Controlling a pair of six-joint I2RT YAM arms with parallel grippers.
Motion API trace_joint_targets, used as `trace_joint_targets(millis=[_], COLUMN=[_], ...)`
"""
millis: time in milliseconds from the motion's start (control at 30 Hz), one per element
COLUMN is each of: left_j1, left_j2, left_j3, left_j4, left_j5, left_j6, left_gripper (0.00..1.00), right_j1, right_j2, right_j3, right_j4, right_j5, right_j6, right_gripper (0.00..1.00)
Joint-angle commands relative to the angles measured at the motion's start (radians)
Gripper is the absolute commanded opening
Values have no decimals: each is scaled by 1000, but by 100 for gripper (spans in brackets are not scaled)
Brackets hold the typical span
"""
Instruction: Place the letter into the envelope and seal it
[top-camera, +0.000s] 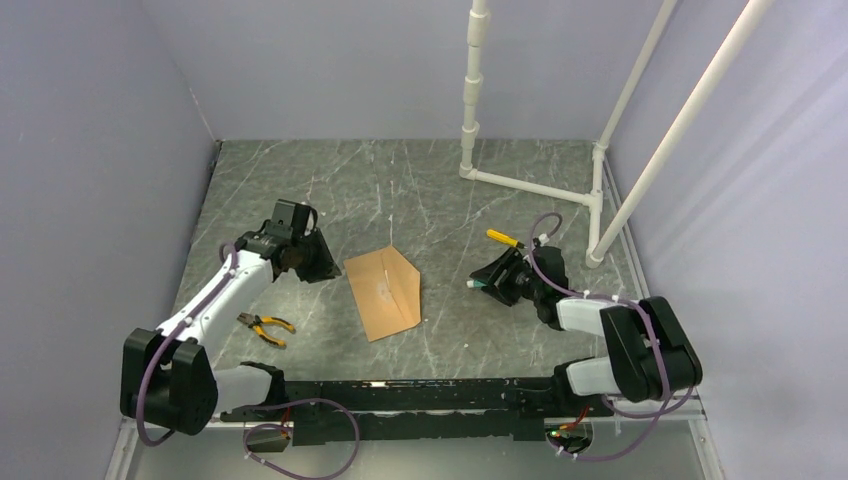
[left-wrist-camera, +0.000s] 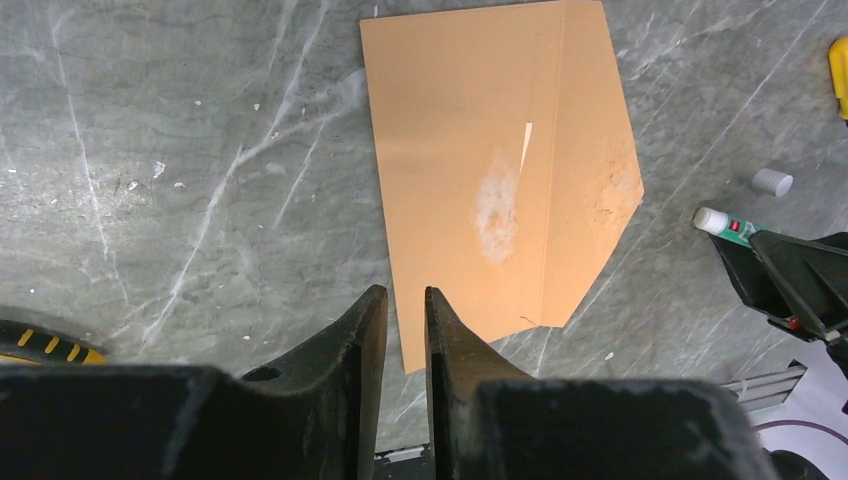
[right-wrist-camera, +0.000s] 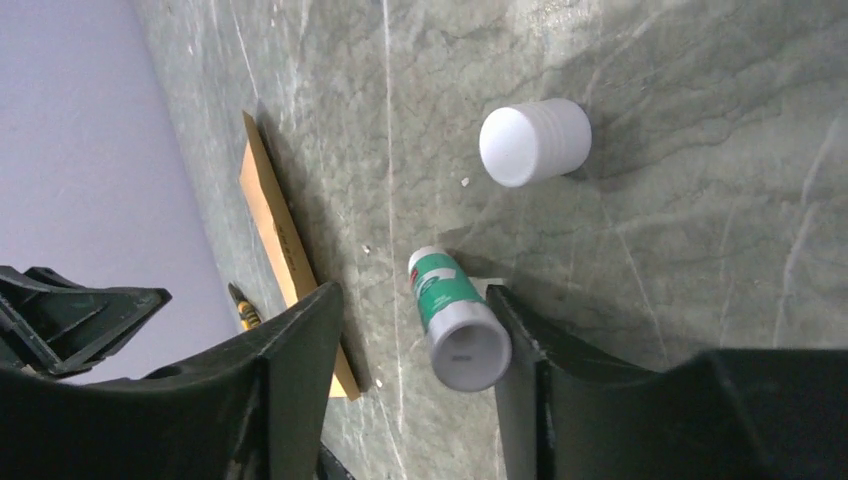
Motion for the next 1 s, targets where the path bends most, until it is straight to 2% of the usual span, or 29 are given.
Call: trace_joint_targets(millis=[0,167,300,400,667,767,867,967], left_j1=[3,3,3,3,1,1,1,2], left_j2=[18,43,66,85,131,136,148,199], left_j3=[-1,1,-5,-13,-20,-33,-67,-117], left_j4=[42,60,84,110,153,178,243,346], left_j5=[27,36,62,88,136,168,230,287], left_j6=[13,16,14,7,-1,-1,-5,-13], left_gripper=[25,25,24,23,21,17,14,13], right_j1=[-5,-6,-6,-6,-6,8,66,181], right_j2=[-101,-231,-341,-378,-316,-313,-271,-154], right_j3=[7,15,45,51,65,107,178,256], right_j4=[-90,-270,-414,-447,-427,-425,-432,-431], right_j5=[77,181,242,264,206,155,104,125], right_j6=[-31,-74,-102,-115,-144,-178,-223,-255], right_gripper=[61,63,59,55,43,40,32,28])
